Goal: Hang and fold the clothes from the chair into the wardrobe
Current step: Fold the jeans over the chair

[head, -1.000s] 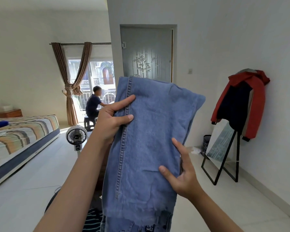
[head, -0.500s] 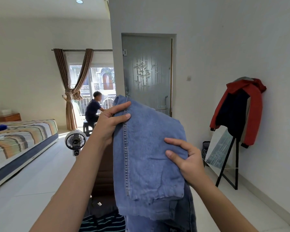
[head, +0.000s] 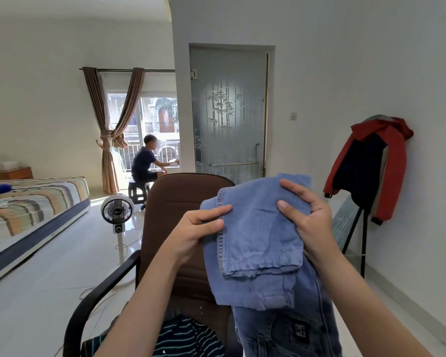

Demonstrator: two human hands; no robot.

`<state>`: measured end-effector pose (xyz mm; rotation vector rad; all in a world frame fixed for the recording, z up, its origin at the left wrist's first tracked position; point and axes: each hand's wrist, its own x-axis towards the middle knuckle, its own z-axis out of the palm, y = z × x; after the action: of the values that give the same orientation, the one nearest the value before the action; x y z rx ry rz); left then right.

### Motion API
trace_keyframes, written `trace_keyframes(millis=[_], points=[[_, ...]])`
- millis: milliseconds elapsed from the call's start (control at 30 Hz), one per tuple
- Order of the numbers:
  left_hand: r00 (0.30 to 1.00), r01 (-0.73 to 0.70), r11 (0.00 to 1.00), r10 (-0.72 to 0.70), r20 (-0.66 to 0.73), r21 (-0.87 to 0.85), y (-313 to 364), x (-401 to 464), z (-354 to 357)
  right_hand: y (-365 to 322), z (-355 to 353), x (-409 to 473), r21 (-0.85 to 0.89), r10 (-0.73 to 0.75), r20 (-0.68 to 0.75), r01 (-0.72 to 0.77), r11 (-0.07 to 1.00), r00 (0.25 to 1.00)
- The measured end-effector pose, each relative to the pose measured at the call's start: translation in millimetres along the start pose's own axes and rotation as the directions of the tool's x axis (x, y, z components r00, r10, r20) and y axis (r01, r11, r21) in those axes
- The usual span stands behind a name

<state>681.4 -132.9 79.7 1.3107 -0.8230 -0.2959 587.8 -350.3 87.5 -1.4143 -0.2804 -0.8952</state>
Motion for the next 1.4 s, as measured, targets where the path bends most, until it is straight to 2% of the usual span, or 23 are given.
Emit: trace_keyframes(millis=[167,300,367,467,567,600,667,767,933,1067,1133,1200,1267,1400], points=[[0.997,-0.067,0.998,0.067,-0.03,-0.011,7,7,7,-1,-25,4,-0.16,0.103,0.057,-0.092,0.983,0.993],[0.998,-0.054,0.998,0.053,-0.024,-0.038,22,17,6,-11,-35,7,-0.354,0.053,0.142,0.0,0.935,0.989],[0.998,-0.031,0.999,0.029,-0.052,-0.042,27,21,5,-15,-34,8,-0.381,0.051,0.159,0.014,0.925,0.986],[0.989,-0.04,0.996,0.028,-0.144,-0.079,29,28,15,-13,-37,11,-0.258,0.093,0.108,-0.062,0.964,0.99],[0.959,-0.1,0.967,0.031,-0.28,-0.234,37,37,27,1,-41,0,0.114,0.136,0.109,-0.149,0.982,0.985],[0.952,-0.115,0.953,0.025,-0.304,-0.28,41,41,29,8,-41,-9,0.176,0.148,0.121,-0.168,0.97,0.982],[0.943,-0.136,0.944,0.031,-0.331,-0.301,49,46,31,21,-35,-29,0.148,0.153,0.129,-0.172,0.974,0.98],[0.926,-0.168,0.964,0.083,-0.368,-0.205,57,50,35,36,-20,-46,0.118,0.141,0.17,-0.162,0.98,0.975],[0.893,-0.259,0.966,0.234,-0.385,-0.014,61,42,28,32,-2,-36,0.21,0.146,0.189,-0.185,0.96,0.971],[0.937,-0.246,0.947,0.287,-0.199,0.204,50,22,9,20,0,-22,0.34,0.16,0.164,-0.208,0.917,0.973],[0.955,-0.239,0.894,0.287,-0.075,0.378,44,15,-3,15,-2,-13,0.373,0.146,0.135,-0.187,0.909,0.98],[0.961,-0.228,0.813,0.277,-0.012,0.535,41,11,-6,10,-4,-5,0.409,0.138,0.107,-0.17,0.896,0.985],[0.963,-0.22,0.796,0.271,-0.007,0.564,42,11,-2,5,-5,-1,0.428,0.121,0.099,-0.152,0.891,0.988],[0.977,-0.198,0.872,0.214,0.016,0.447,48,13,4,-3,-11,0,0.408,0.094,0.088,-0.122,0.905,0.992]])
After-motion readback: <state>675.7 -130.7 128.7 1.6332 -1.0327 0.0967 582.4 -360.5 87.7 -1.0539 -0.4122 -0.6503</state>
